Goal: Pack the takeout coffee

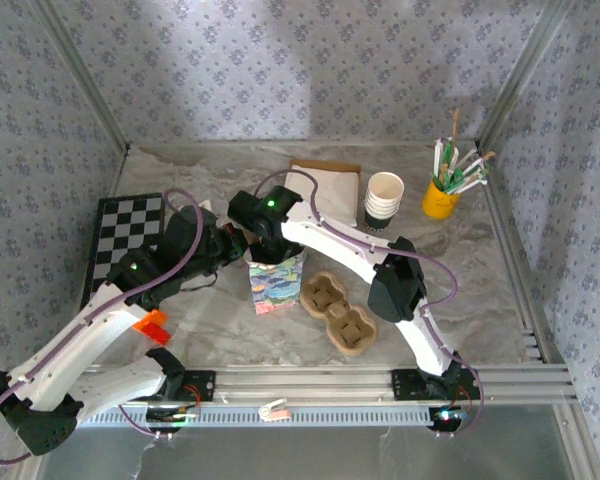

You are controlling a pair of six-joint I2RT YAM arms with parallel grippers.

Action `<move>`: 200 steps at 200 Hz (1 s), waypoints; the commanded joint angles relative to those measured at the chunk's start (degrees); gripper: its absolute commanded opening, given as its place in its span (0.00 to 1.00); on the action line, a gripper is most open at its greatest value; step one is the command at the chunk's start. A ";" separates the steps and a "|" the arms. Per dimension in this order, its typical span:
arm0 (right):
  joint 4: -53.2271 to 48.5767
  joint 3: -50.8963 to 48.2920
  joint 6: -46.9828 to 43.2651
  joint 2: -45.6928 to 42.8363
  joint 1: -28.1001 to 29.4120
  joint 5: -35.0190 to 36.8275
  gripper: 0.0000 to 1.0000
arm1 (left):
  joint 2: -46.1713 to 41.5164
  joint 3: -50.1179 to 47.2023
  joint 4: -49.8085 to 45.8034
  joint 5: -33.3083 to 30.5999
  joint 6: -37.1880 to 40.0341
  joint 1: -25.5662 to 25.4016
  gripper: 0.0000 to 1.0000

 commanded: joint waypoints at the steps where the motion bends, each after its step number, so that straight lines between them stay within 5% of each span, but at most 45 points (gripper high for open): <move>1: 1.40 -2.43 -0.38 3.79 0.21 -0.40 0.52 | -0.02 2.02 -2.13 2.00 0.79 -0.03 0.07; 104: -5.98 4.69 -0.57 2.74 0.56 -3.12 0.52 | 0.17 0.93 -2.84 1.01 1.99 0.36 0.00; 200: 3.90 -3.76 -0.05 5.77 0.81 -1.64 0.52 | -0.29 0.98 -2.85 1.00 1.88 0.74 0.00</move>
